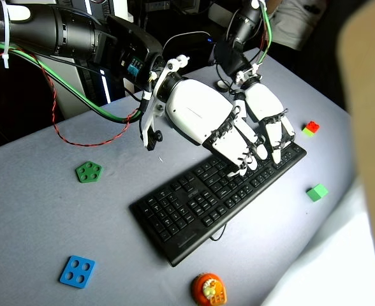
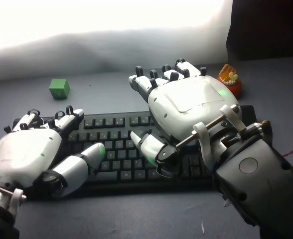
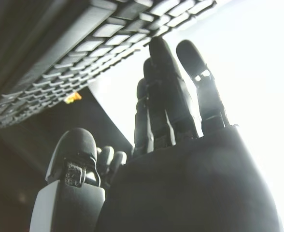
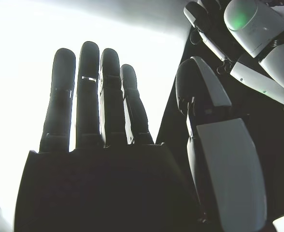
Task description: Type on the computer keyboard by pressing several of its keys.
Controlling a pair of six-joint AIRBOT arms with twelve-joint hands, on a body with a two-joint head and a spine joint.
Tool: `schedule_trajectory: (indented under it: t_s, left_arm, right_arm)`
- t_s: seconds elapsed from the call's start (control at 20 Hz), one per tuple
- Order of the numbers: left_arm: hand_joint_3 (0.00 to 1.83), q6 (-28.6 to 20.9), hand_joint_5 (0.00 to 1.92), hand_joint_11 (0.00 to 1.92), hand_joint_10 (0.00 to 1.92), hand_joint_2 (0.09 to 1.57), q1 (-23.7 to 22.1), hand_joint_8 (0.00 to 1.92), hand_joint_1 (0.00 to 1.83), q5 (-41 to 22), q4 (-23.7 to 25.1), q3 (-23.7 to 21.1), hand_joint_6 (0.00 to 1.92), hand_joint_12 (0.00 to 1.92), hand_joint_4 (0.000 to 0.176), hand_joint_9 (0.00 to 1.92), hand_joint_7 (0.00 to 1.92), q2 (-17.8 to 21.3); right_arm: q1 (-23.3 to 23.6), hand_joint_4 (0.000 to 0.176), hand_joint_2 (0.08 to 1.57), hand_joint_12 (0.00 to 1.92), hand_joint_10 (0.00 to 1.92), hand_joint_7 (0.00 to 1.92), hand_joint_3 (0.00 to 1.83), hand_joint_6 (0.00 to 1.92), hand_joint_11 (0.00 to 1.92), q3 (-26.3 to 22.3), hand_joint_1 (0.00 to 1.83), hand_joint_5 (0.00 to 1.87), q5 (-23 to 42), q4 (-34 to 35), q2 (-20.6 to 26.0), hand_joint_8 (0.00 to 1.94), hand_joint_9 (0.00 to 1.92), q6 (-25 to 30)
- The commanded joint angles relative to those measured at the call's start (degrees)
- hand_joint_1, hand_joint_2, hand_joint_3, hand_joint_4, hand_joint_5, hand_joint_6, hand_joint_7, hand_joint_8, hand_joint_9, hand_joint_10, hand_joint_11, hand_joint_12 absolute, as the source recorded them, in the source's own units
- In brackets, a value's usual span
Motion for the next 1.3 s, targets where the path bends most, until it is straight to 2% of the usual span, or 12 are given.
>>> schedule_trajectory:
  t_s: [0.0,0.1,0.25,0.3,0.35,0.4,0.45,0.5,0.55,0.7,0.95,1.25]
  left_arm:
    - [0.00,-0.2,0.28,0.07,0.04,1.36,-0.7,0.01,0.00,-4.9,3.1,-0.2,0.01,1.30,0.000,0.60,0.46,0.9]
    - [0.00,-0.2,0.36,0.15,0.06,1.37,-1.7,0.03,0.00,-3.0,3.1,-0.9,0.03,1.25,0.000,0.67,0.58,2.5]
    - [0.00,-0.2,0.77,0.27,0.13,1.38,-2.8,0.09,0.00,-0.9,3.0,-2.0,0.17,1.22,0.000,0.85,0.89,5.1]
    - [0.01,-0.2,0.81,0.29,0.43,1.40,-3.0,0.20,0.00,-0.3,2.7,-2.4,0.42,1.35,0.000,0.81,0.96,5.8]
    - [0.00,-0.2,0.74,0.29,0.89,1.41,-3.2,0.44,0.00,0.3,1.8,-2.8,0.85,1.53,0.000,0.72,0.97,6.5]
    - [0.00,-0.2,0.74,0.39,1.19,1.43,-3.3,0.78,0.00,0.3,1.0,-3.2,1.17,1.71,0.000,0.71,0.96,7.1]
    - [0.00,-0.2,0.76,0.45,1.34,1.44,-3.3,1.03,0.00,0.4,0.6,-3.4,1.34,1.82,0.000,0.73,0.94,7.7]
    - [0.01,-0.2,0.78,0.56,1.71,1.47,-3.4,1.42,0.00,1.0,0.6,-3.6,1.54,1.90,0.000,0.79,0.97,8.3]
    - [0.01,-0.2,0.82,0.68,1.88,1.49,-3.5,1.64,0.00,1.7,0.6,-3.7,1.65,1.92,0.000,0.87,1.00,8.7]
    - [0.02,-0.3,0.90,0.98,1.92,1.57,-3.9,1.82,0.00,2.8,0.6,-3.9,1.89,1.92,0.000,1.13,1.14,10.3]
    - [0.10,-0.3,0.90,0.97,1.92,1.57,-5.7,1.83,0.22,5.6,0.6,-4.4,1.92,1.92,0.000,1.14,1.15,12.6]
    - [0.13,-0.9,0.91,0.93,1.92,1.57,-6.9,1.91,0.12,7.4,0.6,-4.6,1.92,1.92,0.000,1.14,1.14,14.4]
  right_arm:
    - [0.3,0.000,1.32,1.63,0.94,0.58,0.00,0.33,0.00,-0.3,0.35,0.29,3.2,-5.4,0.2,0.05,0.33,-0.2]
    - [0.4,0.000,1.34,1.73,1.07,0.70,0.00,0.58,0.00,-0.3,0.14,0.40,3.8,-5.3,0.2,0.14,0.37,-0.2]
    - [0.7,0.000,1.34,1.90,1.51,0.61,0.00,0.90,0.16,-0.3,0.12,0.57,3.6,-5.3,0.3,1.06,0.39,-0.2]
    - [0.7,0.000,1.34,1.92,1.54,0.71,0.00,0.93,0.27,-0.3,0.15,0.67,3.2,-5.3,0.4,1.13,0.50,-0.2]
    - [0.5,0.000,1.33,1.92,1.53,0.82,0.00,0.99,0.31,-0.4,0.15,0.76,2.9,-5.2,0.7,1.14,0.58,-0.4]
    - [0.3,0.000,1.36,1.92,1.62,0.94,0.00,1.08,0.47,-0.4,0.10,0.83,2.0,-5.0,1.3,1.16,0.74,-0.4]
    - [0.2,0.000,1.38,1.92,1.73,1.01,0.01,1.27,0.60,-0.5,0.06,0.90,1.6,-4.7,1.6,1.28,0.85,-0.4]
    - [0.2,0.000,1.41,1.92,1.76,1.11,0.01,1.34,0.73,-0.5,0.04,1.02,1.1,-4.1,2.2,1.37,0.99,-0.4]
    - [0.4,0.000,1.43,1.92,1.81,1.15,0.01,1.41,0.83,-0.5,0.03,1.07,0.9,-4.0,2.6,1.44,1.05,-0.4]
    - [1.8,0.000,1.52,1.92,1.92,1.16,0.02,1.70,1.02,-0.8,0.17,1.00,0.9,-4.0,3.1,1.68,1.13,-0.4]
    - [3.9,0.000,1.56,1.92,1.92,1.19,0.01,1.80,1.16,-3.1,0.39,1.02,2.6,-3.9,3.1,1.76,1.19,-1.8]
    - [3.9,0.000,1.56,1.92,1.92,1.17,0.01,1.74,1.13,-4.1,0.37,0.99,5.0,-3.5,2.8,1.75,1.17,-4.5]
